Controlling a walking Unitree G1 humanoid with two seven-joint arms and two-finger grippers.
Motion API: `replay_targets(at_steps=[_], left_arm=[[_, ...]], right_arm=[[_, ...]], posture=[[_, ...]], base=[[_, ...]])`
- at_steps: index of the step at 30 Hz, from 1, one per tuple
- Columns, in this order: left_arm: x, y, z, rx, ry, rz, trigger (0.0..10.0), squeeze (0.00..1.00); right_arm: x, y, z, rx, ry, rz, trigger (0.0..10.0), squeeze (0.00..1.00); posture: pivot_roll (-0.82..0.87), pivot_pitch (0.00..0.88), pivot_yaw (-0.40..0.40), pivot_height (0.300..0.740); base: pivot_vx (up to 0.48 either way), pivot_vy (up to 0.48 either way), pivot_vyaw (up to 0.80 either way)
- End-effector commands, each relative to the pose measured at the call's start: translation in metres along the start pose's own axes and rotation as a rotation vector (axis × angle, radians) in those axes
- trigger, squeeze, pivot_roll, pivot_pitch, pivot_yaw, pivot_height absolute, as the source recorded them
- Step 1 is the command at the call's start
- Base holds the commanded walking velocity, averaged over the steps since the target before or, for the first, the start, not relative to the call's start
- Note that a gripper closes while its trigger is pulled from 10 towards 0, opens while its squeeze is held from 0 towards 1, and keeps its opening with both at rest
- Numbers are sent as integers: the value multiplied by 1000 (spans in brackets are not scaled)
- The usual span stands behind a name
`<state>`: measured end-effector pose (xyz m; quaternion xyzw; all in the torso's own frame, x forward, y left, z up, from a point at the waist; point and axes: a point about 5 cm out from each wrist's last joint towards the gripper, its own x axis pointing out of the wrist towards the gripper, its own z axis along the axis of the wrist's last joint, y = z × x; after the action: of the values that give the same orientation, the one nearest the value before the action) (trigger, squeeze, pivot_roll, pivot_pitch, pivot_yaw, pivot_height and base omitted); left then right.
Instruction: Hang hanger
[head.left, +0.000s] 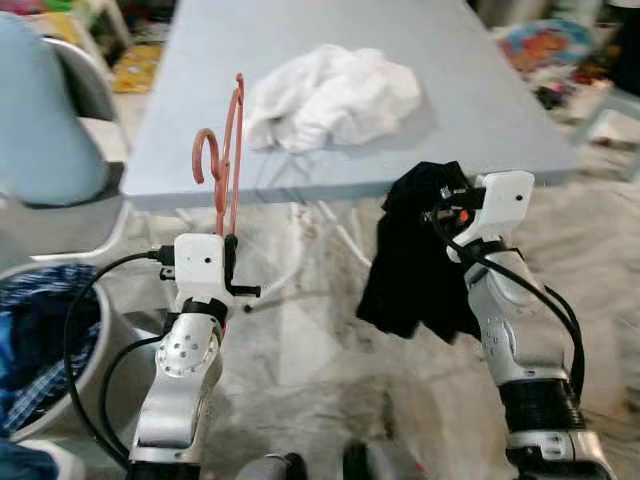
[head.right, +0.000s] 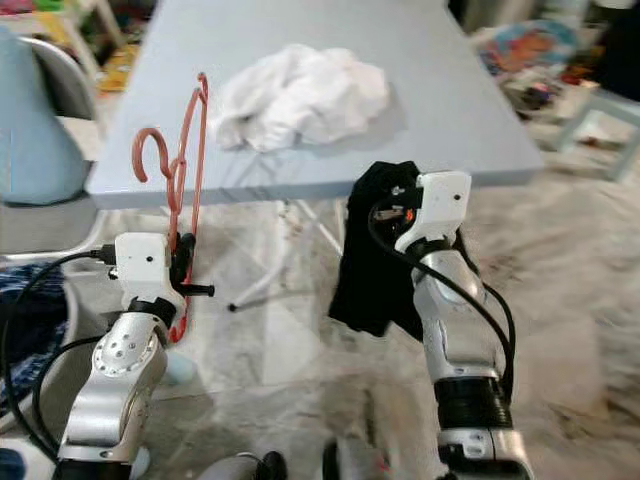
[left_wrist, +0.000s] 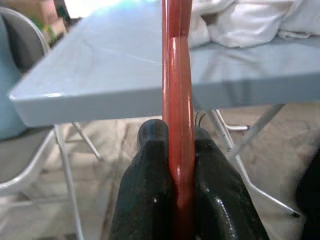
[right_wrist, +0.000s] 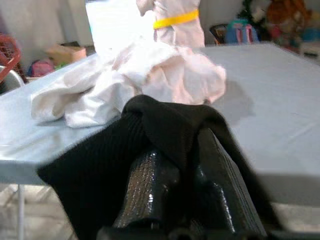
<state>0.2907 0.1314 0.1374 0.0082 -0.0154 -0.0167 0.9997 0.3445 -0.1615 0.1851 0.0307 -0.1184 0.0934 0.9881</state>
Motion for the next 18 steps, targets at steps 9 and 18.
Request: replay_targets(at_steps=[9, 18], left_arm=[[14, 1, 8, 28, -25, -60, 10000, 0], [21, -1, 13, 5, -65, -65, 10000, 0]], right_arm=[[10, 11, 7, 40, -105, -22, 0, 0], [11, 12, 6, 50, -121, -34, 0, 0]], posture=[[73, 82, 59, 740], [85, 13, 41, 740]], base=[[0, 0, 0], [32, 0, 0]])
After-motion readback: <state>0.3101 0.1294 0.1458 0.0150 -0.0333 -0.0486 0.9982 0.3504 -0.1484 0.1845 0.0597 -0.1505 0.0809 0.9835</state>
